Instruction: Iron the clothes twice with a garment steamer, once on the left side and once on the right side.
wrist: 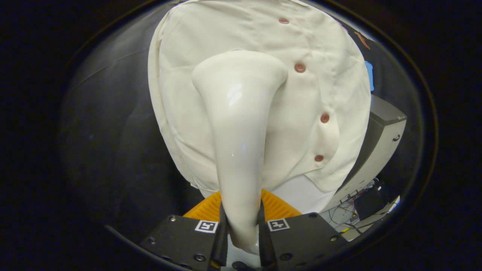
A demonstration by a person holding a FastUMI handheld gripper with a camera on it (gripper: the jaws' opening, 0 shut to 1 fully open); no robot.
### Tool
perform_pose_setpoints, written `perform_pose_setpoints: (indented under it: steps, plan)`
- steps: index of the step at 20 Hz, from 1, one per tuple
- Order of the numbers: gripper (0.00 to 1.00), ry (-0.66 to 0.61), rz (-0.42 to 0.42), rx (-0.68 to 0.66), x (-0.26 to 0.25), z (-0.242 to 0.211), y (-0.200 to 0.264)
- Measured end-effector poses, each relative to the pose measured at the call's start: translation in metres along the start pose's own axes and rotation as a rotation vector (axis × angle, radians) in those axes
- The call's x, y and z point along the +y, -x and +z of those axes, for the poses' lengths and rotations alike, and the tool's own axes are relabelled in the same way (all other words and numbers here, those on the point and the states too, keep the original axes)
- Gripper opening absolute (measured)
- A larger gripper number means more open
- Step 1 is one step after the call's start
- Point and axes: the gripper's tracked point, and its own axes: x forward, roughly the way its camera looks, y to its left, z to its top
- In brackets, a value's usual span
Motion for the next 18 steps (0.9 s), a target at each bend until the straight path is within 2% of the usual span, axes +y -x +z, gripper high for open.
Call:
perform_pose_setpoints:
  steps: [18]
  plan:
    - [0.34,-0.007,0.001,0.245,-0.012,-0.114,-0.008]
